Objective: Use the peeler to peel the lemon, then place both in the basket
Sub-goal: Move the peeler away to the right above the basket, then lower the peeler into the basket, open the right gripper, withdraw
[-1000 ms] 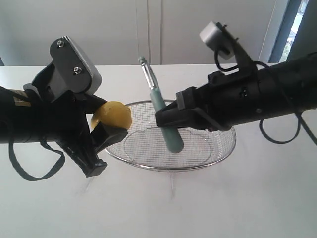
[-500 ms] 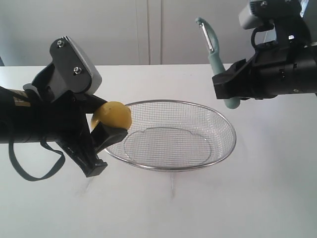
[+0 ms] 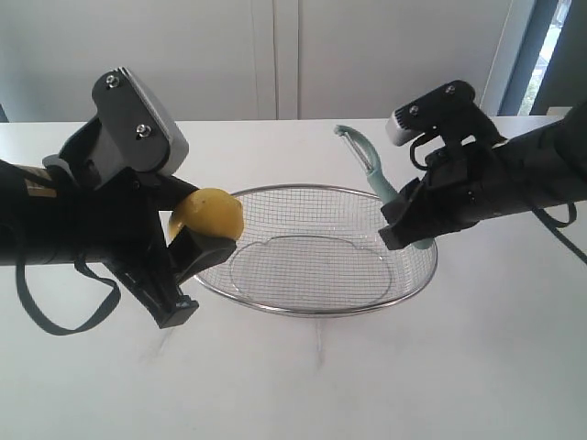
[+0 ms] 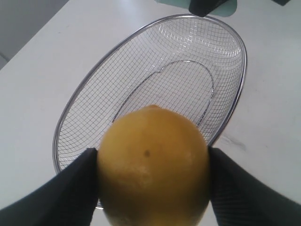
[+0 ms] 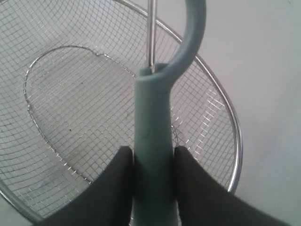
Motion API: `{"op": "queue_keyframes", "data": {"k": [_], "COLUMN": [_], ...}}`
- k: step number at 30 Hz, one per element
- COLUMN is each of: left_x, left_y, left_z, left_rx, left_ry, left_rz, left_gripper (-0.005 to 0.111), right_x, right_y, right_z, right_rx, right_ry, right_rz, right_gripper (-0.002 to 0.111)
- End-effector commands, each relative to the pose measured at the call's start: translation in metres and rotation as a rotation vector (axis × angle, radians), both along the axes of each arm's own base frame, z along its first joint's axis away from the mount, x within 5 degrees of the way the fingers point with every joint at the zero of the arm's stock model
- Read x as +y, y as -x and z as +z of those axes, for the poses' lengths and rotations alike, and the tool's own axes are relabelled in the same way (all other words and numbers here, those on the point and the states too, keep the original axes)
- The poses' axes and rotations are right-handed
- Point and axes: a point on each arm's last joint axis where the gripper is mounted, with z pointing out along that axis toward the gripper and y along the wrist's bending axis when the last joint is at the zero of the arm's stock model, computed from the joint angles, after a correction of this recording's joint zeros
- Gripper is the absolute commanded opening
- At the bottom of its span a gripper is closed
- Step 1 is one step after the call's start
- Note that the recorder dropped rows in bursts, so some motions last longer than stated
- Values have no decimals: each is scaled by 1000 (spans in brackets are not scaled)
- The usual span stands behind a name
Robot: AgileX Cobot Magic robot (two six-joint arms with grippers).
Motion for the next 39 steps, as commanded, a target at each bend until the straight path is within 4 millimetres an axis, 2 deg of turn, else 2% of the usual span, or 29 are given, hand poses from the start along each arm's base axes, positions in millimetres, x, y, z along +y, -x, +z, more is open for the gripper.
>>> {"op": "queue_keyframes", "data": {"k": [1,9,21,32,35,39], "left_x": [0,0,0,0,0,0], "left_y": [2,2,2,3,3,3], "left_z": [0,0,0,0,0,0], "left_rx": [9,9,10,12,12,12], "left_ry": [9,9,8,6,6,6], "left_rz": [-1,-1,-2,-3,-3,-3], "left_gripper": [0,0,0,0,0,0], "right_x": [10,23,29,29,30,30], "right_y": [-2,-1,-14,-19,-20,-21], "right_z": [6,-1,-44,-65,-72,-76], "right_rx": [-93,-88,-11,25,50,61], "right_ry": [43,53,129,157,161,165], "right_rz": [51,83,106,94,92,93], "right_gripper": [0,0,0,0,4,16]}}
